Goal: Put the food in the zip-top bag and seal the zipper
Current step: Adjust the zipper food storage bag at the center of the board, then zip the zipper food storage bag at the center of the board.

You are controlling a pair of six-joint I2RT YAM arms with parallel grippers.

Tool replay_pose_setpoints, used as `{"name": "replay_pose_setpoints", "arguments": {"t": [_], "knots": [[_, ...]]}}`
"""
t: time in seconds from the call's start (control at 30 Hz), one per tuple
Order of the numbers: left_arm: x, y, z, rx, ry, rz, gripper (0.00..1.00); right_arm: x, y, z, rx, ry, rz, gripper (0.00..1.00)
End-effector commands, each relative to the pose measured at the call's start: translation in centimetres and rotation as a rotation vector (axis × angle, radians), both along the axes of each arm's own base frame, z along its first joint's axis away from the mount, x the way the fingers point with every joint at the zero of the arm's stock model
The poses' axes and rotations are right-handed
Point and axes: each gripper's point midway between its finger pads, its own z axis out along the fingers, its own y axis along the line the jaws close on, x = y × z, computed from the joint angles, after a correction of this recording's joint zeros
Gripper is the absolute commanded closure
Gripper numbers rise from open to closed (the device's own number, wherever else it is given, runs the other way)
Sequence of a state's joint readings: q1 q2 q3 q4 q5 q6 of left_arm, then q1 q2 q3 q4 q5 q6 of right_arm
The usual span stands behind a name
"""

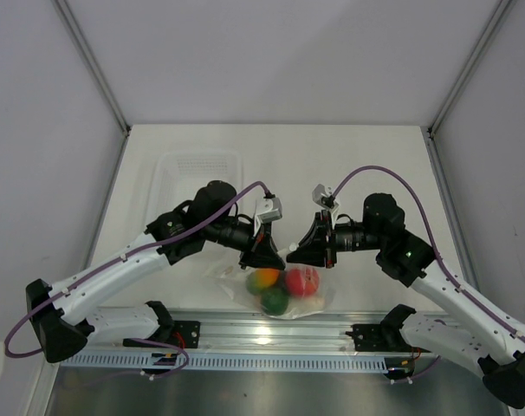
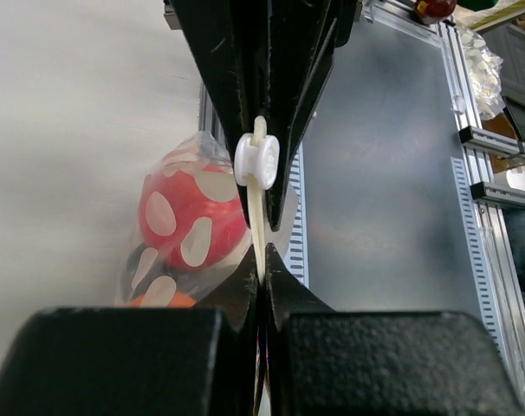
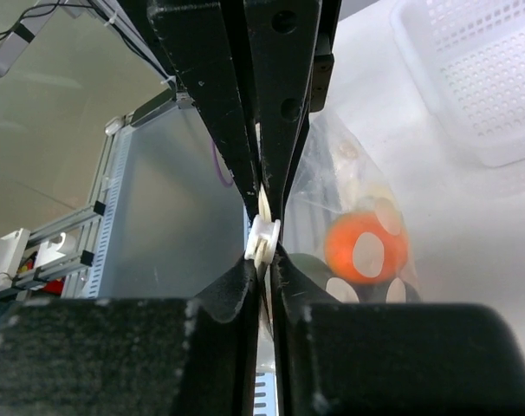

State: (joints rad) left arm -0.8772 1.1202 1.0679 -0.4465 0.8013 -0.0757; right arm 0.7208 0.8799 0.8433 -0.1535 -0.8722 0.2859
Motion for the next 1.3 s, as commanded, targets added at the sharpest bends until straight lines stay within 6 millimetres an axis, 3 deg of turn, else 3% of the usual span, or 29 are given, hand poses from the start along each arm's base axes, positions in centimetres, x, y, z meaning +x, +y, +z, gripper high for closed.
{"name": "replay_pose_setpoints", "arguments": {"t": [0.0, 0.13, 0.17, 0.23, 0.33, 0.53, 0.73, 1.0, 1.27], "knots": [[-0.2, -0.4, 2.5, -0.087, -0.034, -0.036, 1.0, 0.1, 0.4, 1.6, 0.06, -0.05, 0.002, 1.0], [0.3, -0.3, 2.6, -0.084, -0.044, -0.005, 0.98, 0.0, 0.3, 1.6, 0.061, -0.045, -0.006, 1.0], [0.6, -0.3, 2.5, -0.082, -0.043, 0.011, 0.92, 0.1, 0.2, 1.5, 0.06, -0.044, -0.023, 1.0], [1.0, -0.2, 3.0, -0.097, -0.053, 0.03, 0.61, 0.2, 0.1, 1.3, 0.058, -0.041, -0.034, 1.0], [1.1, -0.2, 4.2, -0.145, -0.066, 0.033, 0.49, 0.1, 0.0, 1.1, 0.064, -0.026, -0.039, 1.0], [1.1, -0.2, 6.1, -0.229, -0.076, 0.03, 0.5, -0.5, 0.0, 0.3, 0.062, -0.021, -0.018, 1.0], [0.5, -0.8, 6.6, -0.269, -0.024, -0.045, 0.64, -1.8, -0.3, 0.6, 0.088, -0.051, 0.038, 1.0], [0.8, -1.5, 5.5, -0.233, 0.033, -0.055, 0.56, -2.2, -0.2, 1.0, 0.091, -0.07, 0.055, 1.0], [0.9, -1.7, 4.9, -0.211, 0.062, -0.057, 0.56, -1.7, 0.1, 1.0, 0.079, -0.068, 0.036, 1.0]]}}
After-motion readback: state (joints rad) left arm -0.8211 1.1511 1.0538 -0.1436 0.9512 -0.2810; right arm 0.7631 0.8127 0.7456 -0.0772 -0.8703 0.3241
